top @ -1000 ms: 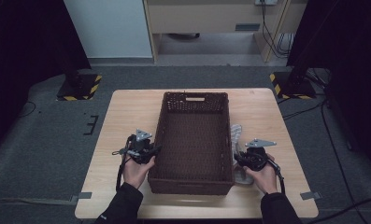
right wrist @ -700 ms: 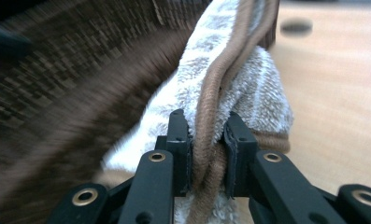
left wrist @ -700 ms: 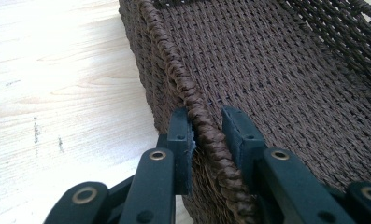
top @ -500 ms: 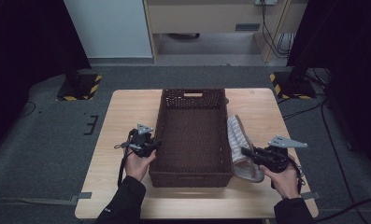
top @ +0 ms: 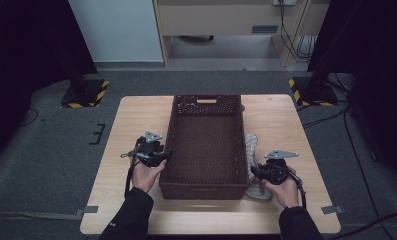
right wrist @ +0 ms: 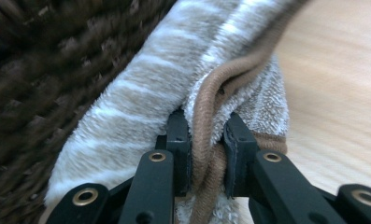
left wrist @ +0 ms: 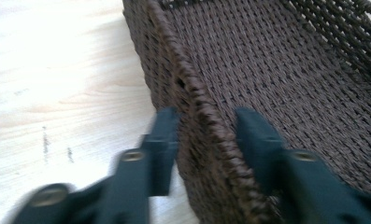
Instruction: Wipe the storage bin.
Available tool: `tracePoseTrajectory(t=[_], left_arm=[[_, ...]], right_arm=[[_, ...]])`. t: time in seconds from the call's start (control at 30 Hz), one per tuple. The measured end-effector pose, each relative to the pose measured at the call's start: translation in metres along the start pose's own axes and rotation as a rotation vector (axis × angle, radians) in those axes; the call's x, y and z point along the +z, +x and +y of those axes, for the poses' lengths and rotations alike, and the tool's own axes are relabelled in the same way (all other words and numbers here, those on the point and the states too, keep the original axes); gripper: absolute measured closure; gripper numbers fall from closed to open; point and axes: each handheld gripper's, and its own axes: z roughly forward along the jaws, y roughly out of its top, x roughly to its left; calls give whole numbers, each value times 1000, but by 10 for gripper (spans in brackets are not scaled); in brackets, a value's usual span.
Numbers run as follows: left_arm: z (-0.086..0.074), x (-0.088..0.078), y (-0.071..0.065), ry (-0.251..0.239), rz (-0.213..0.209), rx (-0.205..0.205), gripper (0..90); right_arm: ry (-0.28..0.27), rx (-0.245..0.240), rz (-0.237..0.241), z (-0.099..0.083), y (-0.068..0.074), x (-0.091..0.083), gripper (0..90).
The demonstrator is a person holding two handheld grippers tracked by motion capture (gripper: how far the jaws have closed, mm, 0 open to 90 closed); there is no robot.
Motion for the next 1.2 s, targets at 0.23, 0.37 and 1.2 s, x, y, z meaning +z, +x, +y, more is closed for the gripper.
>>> tracePoseTrajectory(t=[0.23, 0.37, 1.2], left_arm=[[-11, -29, -3, -34, -62, 3, 479], [-22, -31, -11, 4, -79, 13, 545], [-15, -11, -4, 5, -29, -55, 729]], right_arm=[[-179, 45, 42, 3, -7, -52, 760], [-238, 36, 134, 4, 4, -70, 760], [-156, 13, 71, 4, 7, -45, 761]])
